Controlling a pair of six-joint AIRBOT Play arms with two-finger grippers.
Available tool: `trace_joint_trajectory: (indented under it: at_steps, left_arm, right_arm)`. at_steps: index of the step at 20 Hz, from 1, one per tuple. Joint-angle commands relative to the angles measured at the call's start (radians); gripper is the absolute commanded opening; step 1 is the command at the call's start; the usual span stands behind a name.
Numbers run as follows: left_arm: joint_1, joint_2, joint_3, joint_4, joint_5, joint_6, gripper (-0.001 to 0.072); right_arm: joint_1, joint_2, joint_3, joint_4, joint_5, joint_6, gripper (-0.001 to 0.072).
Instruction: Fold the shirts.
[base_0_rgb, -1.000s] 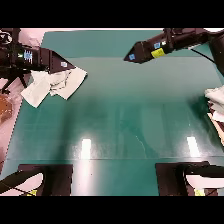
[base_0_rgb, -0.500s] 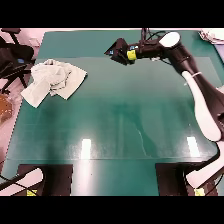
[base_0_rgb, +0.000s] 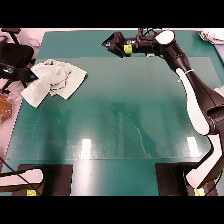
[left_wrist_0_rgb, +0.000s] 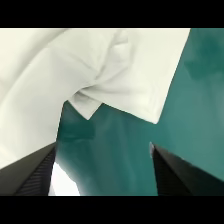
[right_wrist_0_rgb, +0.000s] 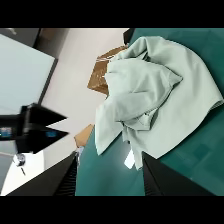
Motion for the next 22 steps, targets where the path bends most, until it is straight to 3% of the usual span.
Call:
trace_joint_trajectory:
  at_steps: [1, 3, 6, 9, 17, 18, 20, 21, 22]
  left_arm:
    - [-0.14, -0.115, 0.0, 0.194, 0.117, 0.175, 0.0687]
    - [-0.199, -0.146, -0.001, 0.359, 0.258, 0.159, 0.0687]
    - [-0.212, -0.182, -0.001, 0.387, 0.386, 0.17, 0.0685]
    - [-0.212, -0.222, -0.003, 0.414, 0.4, 0.224, 0.0684]
    - [-0.212, -0.275, -0.011, 0.406, 0.423, 0.22, 0.0681]
    - [-0.212, -0.275, -0.011, 0.407, 0.42, 0.221, 0.0586]
    - [-0.212, -0.275, -0.011, 0.402, 0.414, 0.221, 0.0184]
    - [-0.212, -0.275, -0.01, 0.379, 0.405, 0.222, 0.0026]
    - [-0.212, -0.275, -0.01, 0.338, 0.4, 0.221, 0.0027]
  right_arm:
    - [-0.005, 0.055, -0.038, -0.011, 0.03, -0.06, 0.0462]
    - [-0.021, 0.091, -0.085, -0.011, 0.074, -0.083, 0.0462]
    - [-0.053, 0.124, -0.119, -0.011, 0.147, -0.083, 0.0462]
    - [-0.08, 0.14, -0.128, -0.008, 0.165, -0.083, 0.0462]
    - [-0.085, 0.139, -0.128, -0.009, 0.178, -0.083, 0.0461]
    - [-0.085, 0.139, -0.128, -0.009, 0.179, -0.083, 0.0461]
    - [-0.085, 0.139, -0.128, -0.009, 0.182, -0.083, 0.0461]
    - [-0.085, 0.139, -0.128, -0.009, 0.186, -0.083, 0.0461]
    - [-0.085, 0.139, -0.128, -0.009, 0.195, -0.083, 0.0461]
